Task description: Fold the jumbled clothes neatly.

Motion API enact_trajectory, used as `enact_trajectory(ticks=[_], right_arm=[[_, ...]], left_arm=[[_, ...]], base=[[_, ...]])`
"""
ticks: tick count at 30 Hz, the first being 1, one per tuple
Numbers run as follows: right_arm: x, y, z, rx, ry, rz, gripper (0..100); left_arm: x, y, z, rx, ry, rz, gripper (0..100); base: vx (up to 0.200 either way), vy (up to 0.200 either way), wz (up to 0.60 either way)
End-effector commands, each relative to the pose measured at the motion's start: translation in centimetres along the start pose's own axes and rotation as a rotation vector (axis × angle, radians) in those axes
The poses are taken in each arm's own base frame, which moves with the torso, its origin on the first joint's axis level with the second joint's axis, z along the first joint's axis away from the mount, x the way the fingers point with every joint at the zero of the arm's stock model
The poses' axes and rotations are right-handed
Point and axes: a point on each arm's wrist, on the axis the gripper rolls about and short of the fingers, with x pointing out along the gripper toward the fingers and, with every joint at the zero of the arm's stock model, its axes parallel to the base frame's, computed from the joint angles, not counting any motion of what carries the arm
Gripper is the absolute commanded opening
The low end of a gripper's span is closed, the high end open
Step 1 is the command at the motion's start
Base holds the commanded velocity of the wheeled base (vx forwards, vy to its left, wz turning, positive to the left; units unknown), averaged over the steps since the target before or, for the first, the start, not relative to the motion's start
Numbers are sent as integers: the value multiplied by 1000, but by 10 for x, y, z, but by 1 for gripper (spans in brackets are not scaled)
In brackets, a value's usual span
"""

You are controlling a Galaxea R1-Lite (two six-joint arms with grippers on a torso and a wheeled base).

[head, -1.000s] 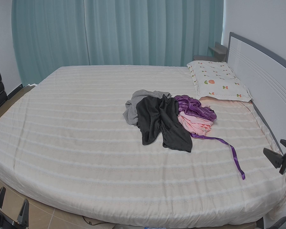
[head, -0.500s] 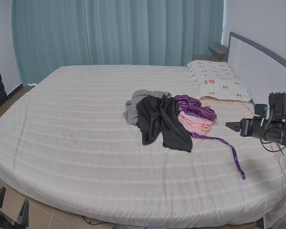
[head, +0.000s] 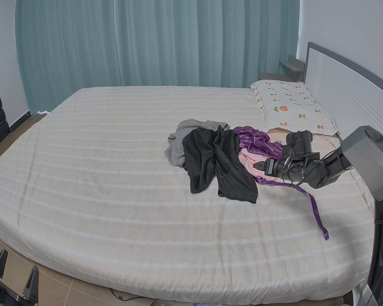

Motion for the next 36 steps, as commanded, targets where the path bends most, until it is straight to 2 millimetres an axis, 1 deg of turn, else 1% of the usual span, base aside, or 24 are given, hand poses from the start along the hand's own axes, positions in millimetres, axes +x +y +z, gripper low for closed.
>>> enact_trajectory(ticks=[1,8,11,20,25,27,29,30,33,34,36], right_arm=[[67,-2,-52,35,115,-37,100],[83,-7,-67,58,131,-48,100],[85,-7,-64,73,125,-46,100],[99,-5,-64,85,101,-35,100],[109,3,-68,77,91,-16,100],[112,9,-74,66,100,-8,100],[113,10,-76,64,105,-6,100],[115,13,-81,57,112,-4,100],[118,14,-79,60,96,1,100],[118,15,-78,60,94,4,0],[116,15,-74,64,85,8,0]], left_arm=[[0,0,-5,0,6,1,100],[0,0,-5,0,6,-1,100],[0,0,-5,-1,6,1,100],[0,0,-5,0,6,1,100],[0,0,-5,-1,6,1,100],[0,0,-5,0,6,1,100],[0,0,-5,0,6,1,100],[0,0,-5,-1,6,1,100],[0,0,-5,-1,6,1,100],[0,0,-5,-1,6,1,100],[0,0,-5,-1,6,-1,100]], base=[[0,0,0],[0,0,0],[0,0,0],[0,0,0],[0,0,0],[0,0,0],[0,0,0],[0,0,0],[0,0,0],[0,0,0],[0,0,0]])
